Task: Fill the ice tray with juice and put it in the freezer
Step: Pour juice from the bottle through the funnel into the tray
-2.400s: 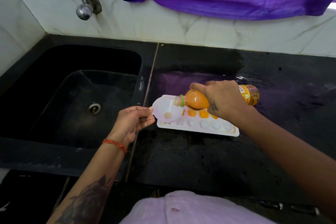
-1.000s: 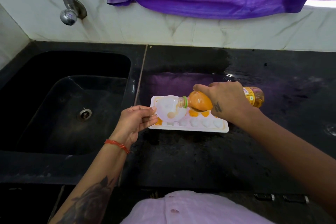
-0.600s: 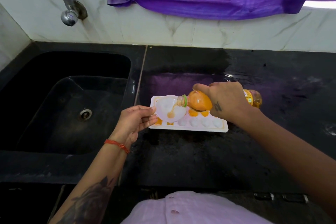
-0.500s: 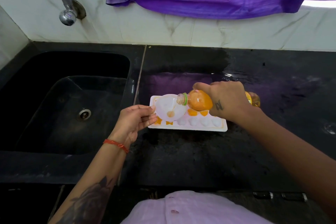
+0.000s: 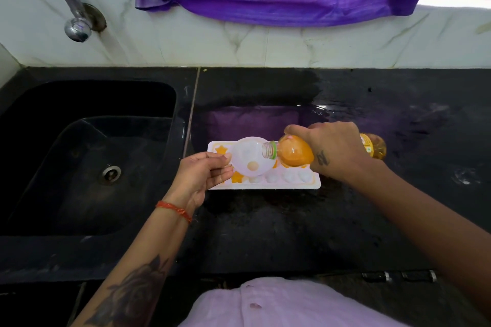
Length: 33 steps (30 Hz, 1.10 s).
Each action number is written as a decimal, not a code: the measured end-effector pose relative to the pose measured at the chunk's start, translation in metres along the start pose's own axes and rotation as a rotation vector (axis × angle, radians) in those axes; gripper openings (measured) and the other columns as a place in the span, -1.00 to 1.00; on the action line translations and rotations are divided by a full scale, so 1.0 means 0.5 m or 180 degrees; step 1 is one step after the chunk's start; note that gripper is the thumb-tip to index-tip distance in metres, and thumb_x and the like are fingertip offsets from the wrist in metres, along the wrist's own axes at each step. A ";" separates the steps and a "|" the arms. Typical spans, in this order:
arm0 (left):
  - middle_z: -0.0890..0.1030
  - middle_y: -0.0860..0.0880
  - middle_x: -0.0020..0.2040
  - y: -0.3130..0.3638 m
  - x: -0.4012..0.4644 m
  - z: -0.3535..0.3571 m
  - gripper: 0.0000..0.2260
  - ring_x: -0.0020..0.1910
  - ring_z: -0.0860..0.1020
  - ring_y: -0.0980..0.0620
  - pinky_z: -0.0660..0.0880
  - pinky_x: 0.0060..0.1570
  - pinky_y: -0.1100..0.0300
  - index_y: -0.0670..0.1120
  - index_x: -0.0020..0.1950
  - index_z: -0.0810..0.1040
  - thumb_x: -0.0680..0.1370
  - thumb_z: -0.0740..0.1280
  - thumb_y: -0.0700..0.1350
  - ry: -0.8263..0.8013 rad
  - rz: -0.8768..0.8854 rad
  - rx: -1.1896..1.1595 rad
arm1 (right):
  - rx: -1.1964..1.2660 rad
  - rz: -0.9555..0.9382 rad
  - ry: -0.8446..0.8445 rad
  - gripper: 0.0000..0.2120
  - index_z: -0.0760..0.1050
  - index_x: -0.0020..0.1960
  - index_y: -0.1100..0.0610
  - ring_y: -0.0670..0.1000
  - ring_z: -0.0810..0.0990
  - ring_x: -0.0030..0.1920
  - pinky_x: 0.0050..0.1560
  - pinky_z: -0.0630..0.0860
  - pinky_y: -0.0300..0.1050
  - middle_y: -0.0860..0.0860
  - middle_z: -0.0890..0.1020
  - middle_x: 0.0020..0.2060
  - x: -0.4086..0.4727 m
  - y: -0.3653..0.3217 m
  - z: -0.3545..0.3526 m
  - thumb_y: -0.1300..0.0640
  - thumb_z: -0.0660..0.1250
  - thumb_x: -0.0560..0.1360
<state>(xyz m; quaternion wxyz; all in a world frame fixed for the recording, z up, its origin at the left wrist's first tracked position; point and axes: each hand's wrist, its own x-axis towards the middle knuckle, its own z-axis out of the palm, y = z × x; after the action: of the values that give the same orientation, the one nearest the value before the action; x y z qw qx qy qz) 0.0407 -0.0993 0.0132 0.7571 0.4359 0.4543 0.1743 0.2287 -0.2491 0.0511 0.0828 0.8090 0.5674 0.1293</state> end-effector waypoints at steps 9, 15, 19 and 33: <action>0.63 -0.07 -0.49 -0.003 0.002 0.009 -0.97 -0.50 0.62 0.08 0.54 -0.49 0.32 -0.28 -0.18 0.55 0.43 0.39 -0.35 -0.0022 -0.0045 0.0079 | -0.0062 -0.0038 -0.0115 -0.44 0.18 0.37 -0.14 0.13 0.59 -0.05 -0.28 0.25 -0.13 0.00 0.60 -0.03 -0.003 0.006 -0.005 0.04 0.33 0.44; 0.63 -0.06 -0.49 -0.003 0.004 0.008 -0.95 -0.49 0.63 0.08 0.55 -0.48 0.32 -0.27 -0.20 0.55 0.43 0.40 -0.34 -0.0011 -0.0049 0.0100 | -0.0015 -0.0050 -0.0065 -0.47 0.22 0.34 -0.13 0.12 0.59 -0.06 -0.29 0.23 -0.15 -0.01 0.61 -0.05 -0.001 0.006 0.004 0.02 0.34 0.43; 0.63 -0.07 -0.49 0.000 0.004 0.009 -0.95 -0.49 0.62 0.08 0.54 -0.49 0.32 -0.27 -0.21 0.55 0.42 0.40 -0.35 -0.0012 -0.0050 0.0070 | 0.0061 -0.0038 -0.0013 -0.46 0.23 0.33 -0.16 0.11 0.60 -0.06 -0.29 0.21 -0.15 -0.02 0.61 -0.07 -0.001 0.009 0.008 -0.02 0.36 0.42; 0.64 -0.06 -0.47 -0.006 0.006 0.043 -0.91 -0.48 0.63 0.06 0.55 -0.47 0.32 -0.24 -0.24 0.53 0.44 0.38 -0.36 -0.0217 -0.0049 0.0044 | 0.0144 0.0298 0.0018 -0.44 0.25 0.31 -0.22 0.10 0.61 -0.13 -0.34 0.22 -0.20 -0.06 0.62 -0.15 -0.034 0.036 0.010 -0.08 0.38 0.37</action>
<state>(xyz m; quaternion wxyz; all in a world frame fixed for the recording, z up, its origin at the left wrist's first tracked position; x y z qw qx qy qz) 0.0601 -0.1097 0.0134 0.7704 0.4433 0.4328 0.1504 0.2411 -0.2713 0.0492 0.0567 0.8360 0.5319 0.1225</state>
